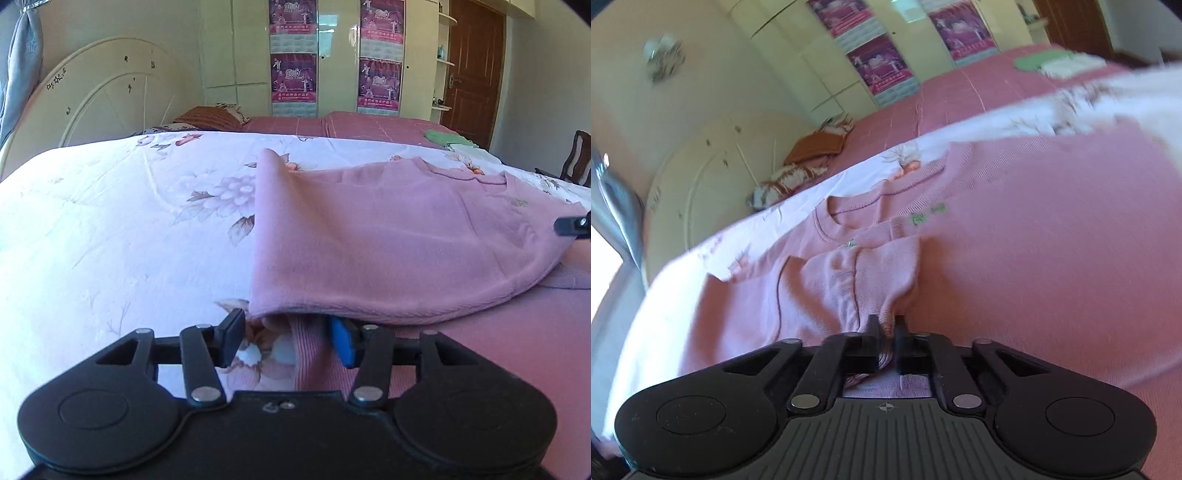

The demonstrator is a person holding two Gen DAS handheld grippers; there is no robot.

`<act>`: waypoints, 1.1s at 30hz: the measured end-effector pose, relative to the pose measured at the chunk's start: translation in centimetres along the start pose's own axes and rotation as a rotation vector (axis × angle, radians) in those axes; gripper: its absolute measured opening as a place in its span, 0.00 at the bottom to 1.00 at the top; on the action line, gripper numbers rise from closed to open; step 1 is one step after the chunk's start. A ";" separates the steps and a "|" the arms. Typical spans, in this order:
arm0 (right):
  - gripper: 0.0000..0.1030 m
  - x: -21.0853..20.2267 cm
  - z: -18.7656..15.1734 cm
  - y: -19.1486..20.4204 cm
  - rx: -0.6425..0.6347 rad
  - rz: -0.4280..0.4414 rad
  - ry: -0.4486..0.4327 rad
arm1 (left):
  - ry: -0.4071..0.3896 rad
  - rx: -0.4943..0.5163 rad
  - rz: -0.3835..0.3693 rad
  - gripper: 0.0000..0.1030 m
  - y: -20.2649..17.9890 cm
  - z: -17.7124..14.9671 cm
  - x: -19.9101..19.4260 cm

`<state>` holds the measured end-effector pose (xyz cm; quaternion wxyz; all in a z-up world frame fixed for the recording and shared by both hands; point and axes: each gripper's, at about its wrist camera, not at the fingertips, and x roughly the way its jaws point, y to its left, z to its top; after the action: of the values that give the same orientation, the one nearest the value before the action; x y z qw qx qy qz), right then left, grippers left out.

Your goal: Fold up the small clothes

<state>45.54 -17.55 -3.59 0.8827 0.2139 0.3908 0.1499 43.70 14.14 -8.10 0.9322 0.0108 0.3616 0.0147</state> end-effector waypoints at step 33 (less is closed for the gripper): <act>0.05 -4.1 -2.7 -3.8 -0.106 -0.199 -0.058 | 0.014 0.046 -0.059 0.32 0.6 0.4 0.9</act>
<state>41.20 -21.93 -4.54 0.9142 0.1315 0.3757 0.0758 44.61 14.77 -8.34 0.9292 0.0215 0.3683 -0.0209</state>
